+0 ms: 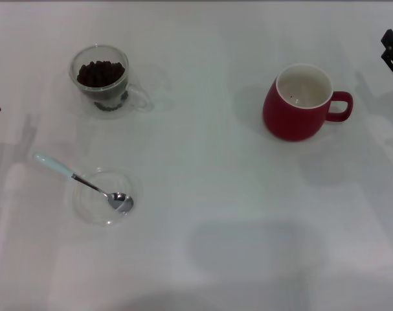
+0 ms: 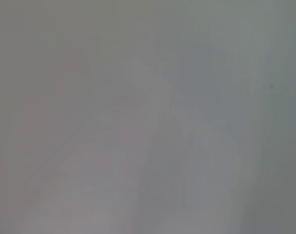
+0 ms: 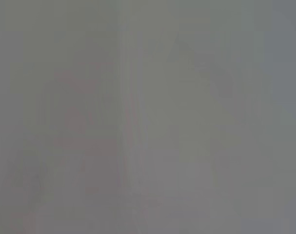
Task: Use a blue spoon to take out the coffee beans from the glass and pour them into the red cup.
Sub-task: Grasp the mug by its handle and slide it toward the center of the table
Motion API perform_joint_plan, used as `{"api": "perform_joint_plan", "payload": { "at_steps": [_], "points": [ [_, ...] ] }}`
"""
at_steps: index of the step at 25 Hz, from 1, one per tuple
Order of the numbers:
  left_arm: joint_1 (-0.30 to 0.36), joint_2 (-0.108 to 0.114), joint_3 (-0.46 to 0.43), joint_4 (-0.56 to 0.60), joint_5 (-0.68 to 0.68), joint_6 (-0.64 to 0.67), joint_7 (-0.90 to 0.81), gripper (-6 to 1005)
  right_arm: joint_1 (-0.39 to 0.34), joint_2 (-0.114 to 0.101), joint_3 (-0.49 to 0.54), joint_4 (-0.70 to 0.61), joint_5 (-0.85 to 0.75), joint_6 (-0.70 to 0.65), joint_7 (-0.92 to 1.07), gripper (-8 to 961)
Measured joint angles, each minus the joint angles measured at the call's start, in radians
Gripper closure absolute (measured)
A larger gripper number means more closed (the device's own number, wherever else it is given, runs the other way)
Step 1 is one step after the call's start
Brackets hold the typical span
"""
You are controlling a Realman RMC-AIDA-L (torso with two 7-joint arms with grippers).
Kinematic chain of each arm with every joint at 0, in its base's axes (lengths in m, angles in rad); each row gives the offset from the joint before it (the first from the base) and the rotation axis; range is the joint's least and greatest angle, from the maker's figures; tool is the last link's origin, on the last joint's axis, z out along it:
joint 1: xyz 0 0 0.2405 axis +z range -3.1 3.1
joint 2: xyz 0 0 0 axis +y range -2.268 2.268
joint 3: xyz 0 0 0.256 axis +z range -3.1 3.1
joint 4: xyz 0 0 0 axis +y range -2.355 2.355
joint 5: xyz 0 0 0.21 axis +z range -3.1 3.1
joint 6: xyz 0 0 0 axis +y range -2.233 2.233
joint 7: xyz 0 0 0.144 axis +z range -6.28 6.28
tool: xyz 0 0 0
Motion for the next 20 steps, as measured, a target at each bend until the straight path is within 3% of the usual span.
{"api": "perform_joint_plan", "payload": {
  "at_steps": [12, 20],
  "points": [
    [0.004, -0.001, 0.0, -0.001, 0.035, 0.0, 0.0, 138, -0.014, -0.002, -0.016, 0.007, -0.009, -0.01, 0.083, 196],
    [0.0, 0.002, 0.0, -0.002, 0.047, 0.0, 0.0, 137, -0.06, -0.017, -0.166, 0.084, -0.012, -0.135, 0.151, 202]
  ]
}}
